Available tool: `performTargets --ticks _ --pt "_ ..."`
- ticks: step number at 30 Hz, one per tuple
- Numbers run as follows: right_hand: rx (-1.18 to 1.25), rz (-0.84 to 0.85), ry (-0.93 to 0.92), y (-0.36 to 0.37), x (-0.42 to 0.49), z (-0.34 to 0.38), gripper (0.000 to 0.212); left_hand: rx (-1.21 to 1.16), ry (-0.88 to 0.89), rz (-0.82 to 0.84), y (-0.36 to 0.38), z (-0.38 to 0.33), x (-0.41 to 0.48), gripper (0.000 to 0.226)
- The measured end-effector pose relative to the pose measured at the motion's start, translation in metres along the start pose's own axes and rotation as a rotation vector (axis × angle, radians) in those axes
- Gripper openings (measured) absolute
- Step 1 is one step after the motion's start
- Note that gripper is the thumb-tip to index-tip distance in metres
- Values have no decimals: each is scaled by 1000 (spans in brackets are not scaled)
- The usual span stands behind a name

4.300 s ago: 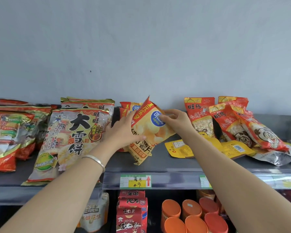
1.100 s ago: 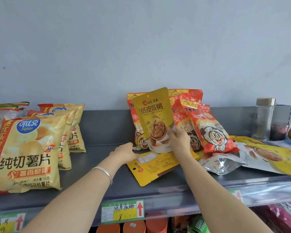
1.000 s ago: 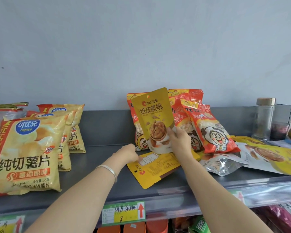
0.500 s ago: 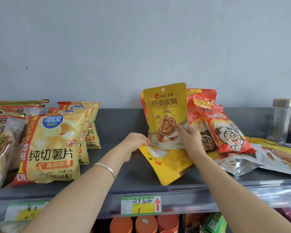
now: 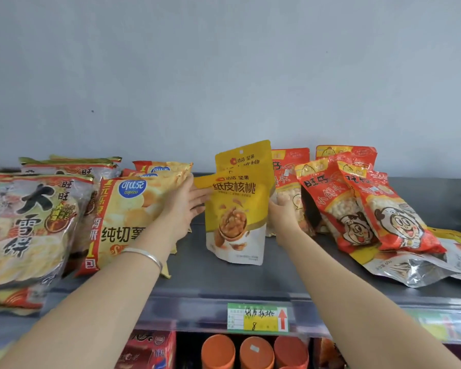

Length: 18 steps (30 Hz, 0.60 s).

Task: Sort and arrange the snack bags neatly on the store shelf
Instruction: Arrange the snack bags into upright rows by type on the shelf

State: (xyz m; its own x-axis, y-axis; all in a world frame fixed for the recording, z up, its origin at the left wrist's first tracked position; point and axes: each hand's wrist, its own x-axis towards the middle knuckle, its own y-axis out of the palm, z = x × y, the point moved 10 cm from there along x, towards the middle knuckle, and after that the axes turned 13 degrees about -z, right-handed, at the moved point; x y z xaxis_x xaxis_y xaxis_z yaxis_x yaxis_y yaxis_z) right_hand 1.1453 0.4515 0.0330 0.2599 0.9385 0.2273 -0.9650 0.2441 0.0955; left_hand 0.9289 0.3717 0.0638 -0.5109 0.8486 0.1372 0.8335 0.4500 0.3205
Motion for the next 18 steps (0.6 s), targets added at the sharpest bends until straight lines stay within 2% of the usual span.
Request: performTargets --ticks 2,4,7,9,10,12,15,16,18 --pt "29 29 64 8 -2 -14 17 131 104 -4 1 2 0 27" --pt "37 62 102 12 -3 -24 17 200 186 12 7 4 -1 30" --pt "-12 103 93 12 0 -26 15 326 239 42 14 17 6 61" --pt "-67 134 75 10 4 -28 22 455 156 28 13 41 18 88" --pt "-90 145 76 9 6 -30 25 462 92 26 13 54 22 91" --pt "-127 172 73 10 7 -31 24 392 2 35 15 72 26 69" --pt "-183 167 32 10 19 -31 24 318 31 -6 10 77 31 17" --pt "-192 172 29 11 21 -31 24 294 46 -23 7 76 33 8" --pt "-211 178 48 13 26 -32 27 268 70 -60 4 73 37 13"
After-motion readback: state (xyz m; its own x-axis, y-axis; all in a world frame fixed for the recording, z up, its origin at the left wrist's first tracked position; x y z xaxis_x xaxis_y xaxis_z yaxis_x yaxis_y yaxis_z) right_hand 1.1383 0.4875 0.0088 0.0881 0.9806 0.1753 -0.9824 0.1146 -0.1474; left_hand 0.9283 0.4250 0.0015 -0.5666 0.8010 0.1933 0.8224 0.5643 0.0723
